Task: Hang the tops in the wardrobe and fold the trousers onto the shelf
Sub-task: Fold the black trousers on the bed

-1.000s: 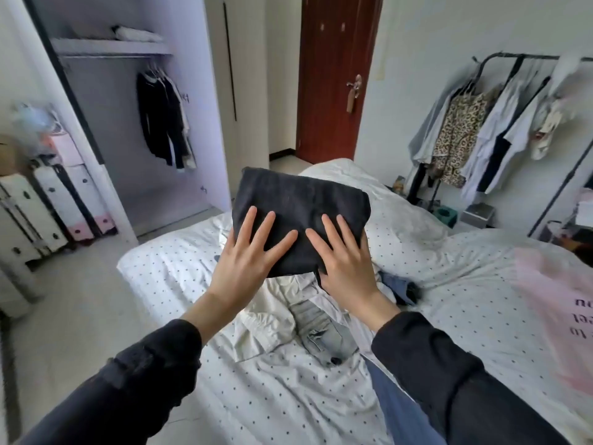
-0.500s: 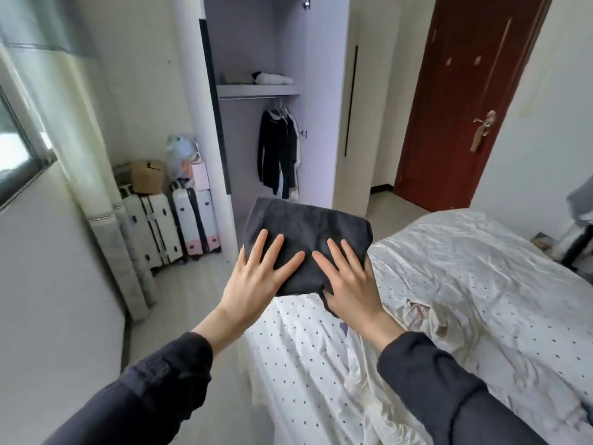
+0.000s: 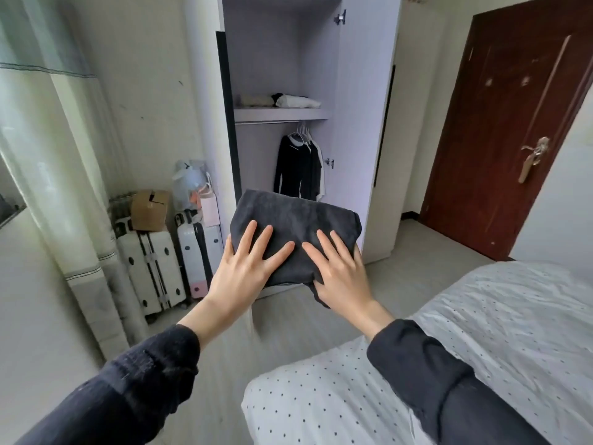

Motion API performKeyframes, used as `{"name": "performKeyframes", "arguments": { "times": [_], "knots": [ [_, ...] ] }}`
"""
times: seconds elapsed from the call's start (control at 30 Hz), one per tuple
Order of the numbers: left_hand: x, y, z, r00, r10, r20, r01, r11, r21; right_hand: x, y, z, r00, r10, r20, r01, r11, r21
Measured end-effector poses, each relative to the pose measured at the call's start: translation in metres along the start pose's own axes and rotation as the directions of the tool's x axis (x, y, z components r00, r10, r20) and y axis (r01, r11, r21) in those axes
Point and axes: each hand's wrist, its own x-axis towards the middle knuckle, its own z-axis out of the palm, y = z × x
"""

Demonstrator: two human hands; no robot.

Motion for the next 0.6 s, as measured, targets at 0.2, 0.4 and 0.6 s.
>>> {"name": "performKeyframes", "arguments": {
  "times": [0.2,0.4,0.6],
  "knots": [
    [0.059,-0.066,0.089,1.0,-0.003,-0.015,0.002,1.0,-0.029,0.082,0.024,0.086,0.999,-0.009,-0.032,0.007,0.999,-0.041],
    [0.122,-0.14,0.2,0.999,0.041,-0.021,-0.042,0.998,-0.038,0.166,0.044,0.183,0.999,0.043,-0.008,-0.044,0.991,-0.129],
    [0.22,-0.23,0.308,0.994,0.111,-0.019,-0.113,0.989,-0.091,0.281,0.075,0.28,0.99,0.138,0.011,-0.132,0.965,-0.228]
  ]
}}
